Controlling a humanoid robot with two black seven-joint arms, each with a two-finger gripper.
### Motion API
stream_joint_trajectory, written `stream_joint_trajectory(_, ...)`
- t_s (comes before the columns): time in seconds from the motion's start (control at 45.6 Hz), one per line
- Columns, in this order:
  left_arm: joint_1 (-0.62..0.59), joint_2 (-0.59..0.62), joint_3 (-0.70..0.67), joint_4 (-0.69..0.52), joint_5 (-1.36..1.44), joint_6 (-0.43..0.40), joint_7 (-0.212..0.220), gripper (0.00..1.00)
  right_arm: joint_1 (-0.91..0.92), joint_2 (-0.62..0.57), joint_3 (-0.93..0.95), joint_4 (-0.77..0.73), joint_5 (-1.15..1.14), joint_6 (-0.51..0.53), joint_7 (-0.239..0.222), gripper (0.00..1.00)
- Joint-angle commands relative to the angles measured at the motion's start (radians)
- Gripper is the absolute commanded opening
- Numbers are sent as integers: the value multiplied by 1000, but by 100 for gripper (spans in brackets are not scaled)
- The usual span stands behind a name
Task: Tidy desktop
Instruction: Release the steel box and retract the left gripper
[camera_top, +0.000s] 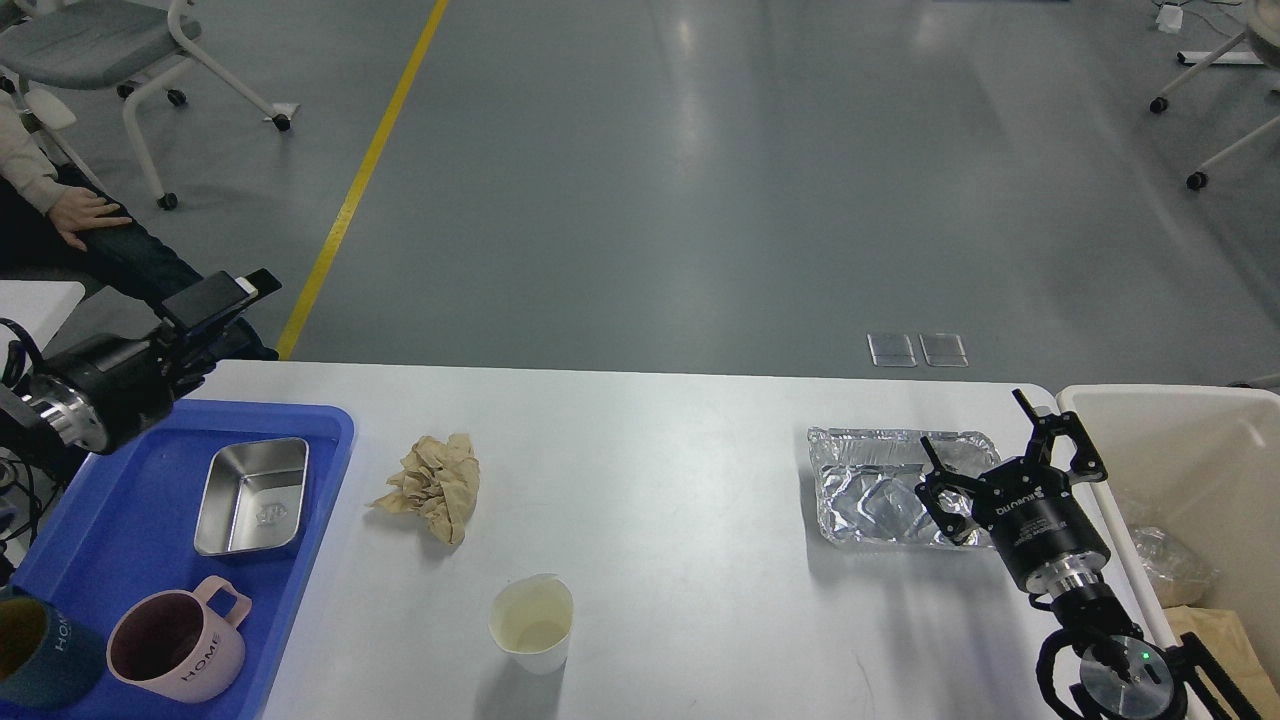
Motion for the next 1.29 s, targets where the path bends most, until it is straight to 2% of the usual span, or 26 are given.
stream_joint_trajectory(0.0, 50, -61, -26, -17, -133, 92, -16, 95, 1, -5, 0, 0, 0, -1, 0, 100)
stream_joint_trajectory(0.088, 102, -96, -83, -17, -225, 99, -26, 95, 1, -18, 0, 0, 0, -3, 0, 100)
stream_joint_trajectory(0.197, 200, -170, -227, -10, -288, 99, -39, 95, 2, -33, -1, 2, -2, -6, -1, 100)
stream_joint_trajectory(0.416, 470, -401, -699, -3, -283, 82, -35, 96, 4, -110, -6, 15, -29, -10, -5, 100)
stream_joint_trajectory(0.46, 512, -459, -780, 6, -283, 44, -35, 96, 4, -146, -12, 20, -47, -10, -6, 100)
stream_joint_trajectory(0.658, 582, -578, -940, 106, -296, -144, -35, 96, 28, -330, -135, 41, -57, -6, -15, 100)
stream_joint_trajectory(0.811, 582, -625, -991, 169, -296, -201, -35, 96, 50, -478, -230, 80, -61, 3, -20, 100)
stream_joint_trajectory(1.074, 582, -673, -974, 171, -286, -207, -47, 96, 64, -698, -336, 97, -284, 13, -18, 100)
stream_joint_trajectory(1.271, 578, -681, -971, 171, -283, -208, -67, 96, 53, -893, -365, 164, -417, 14, -15, 100)
